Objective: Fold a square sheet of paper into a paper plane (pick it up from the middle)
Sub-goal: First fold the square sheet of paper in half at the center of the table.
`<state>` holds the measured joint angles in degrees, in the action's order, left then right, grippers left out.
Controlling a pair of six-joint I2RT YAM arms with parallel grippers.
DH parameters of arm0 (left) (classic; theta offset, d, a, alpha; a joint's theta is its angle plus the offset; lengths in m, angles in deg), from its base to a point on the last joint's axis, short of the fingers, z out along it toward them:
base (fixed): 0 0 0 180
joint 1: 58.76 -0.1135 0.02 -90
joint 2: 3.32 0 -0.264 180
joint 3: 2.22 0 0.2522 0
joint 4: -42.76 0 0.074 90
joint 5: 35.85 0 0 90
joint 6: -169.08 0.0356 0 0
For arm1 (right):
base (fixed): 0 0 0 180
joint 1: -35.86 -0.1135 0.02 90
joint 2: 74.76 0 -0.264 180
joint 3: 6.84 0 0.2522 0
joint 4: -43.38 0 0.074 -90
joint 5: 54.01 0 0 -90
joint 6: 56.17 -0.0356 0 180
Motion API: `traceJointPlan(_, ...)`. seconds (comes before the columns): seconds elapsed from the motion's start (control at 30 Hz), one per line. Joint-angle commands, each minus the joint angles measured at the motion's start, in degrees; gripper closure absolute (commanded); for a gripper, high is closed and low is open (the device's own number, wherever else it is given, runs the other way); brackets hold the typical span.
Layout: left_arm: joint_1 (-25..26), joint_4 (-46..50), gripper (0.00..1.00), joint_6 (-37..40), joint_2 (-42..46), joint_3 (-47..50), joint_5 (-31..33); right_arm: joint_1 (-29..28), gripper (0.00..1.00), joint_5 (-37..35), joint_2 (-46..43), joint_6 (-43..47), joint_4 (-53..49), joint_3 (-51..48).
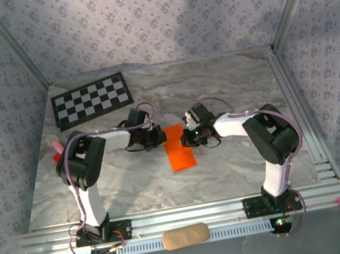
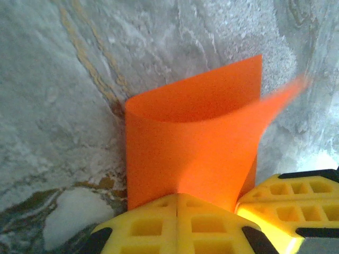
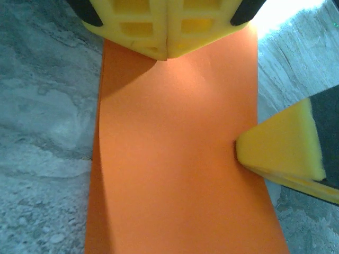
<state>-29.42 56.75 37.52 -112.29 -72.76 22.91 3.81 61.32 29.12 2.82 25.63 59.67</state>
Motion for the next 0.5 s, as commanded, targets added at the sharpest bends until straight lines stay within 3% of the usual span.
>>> traceJointPlan(0.0, 0.00, 2.80, 0.97, 0.36, -2.20, 0.45, 2.00, 0.45, 1.00, -5.55, 2.52, 1.21, -10.07, -3.17)
traceJointPlan(0.47, -0.75, 5.52, 0.96, 0.52, -2.10, -5.90, 0.39, 0.68, 1.00, -5.63, 1.94, 1.38, -10.24, -3.22)
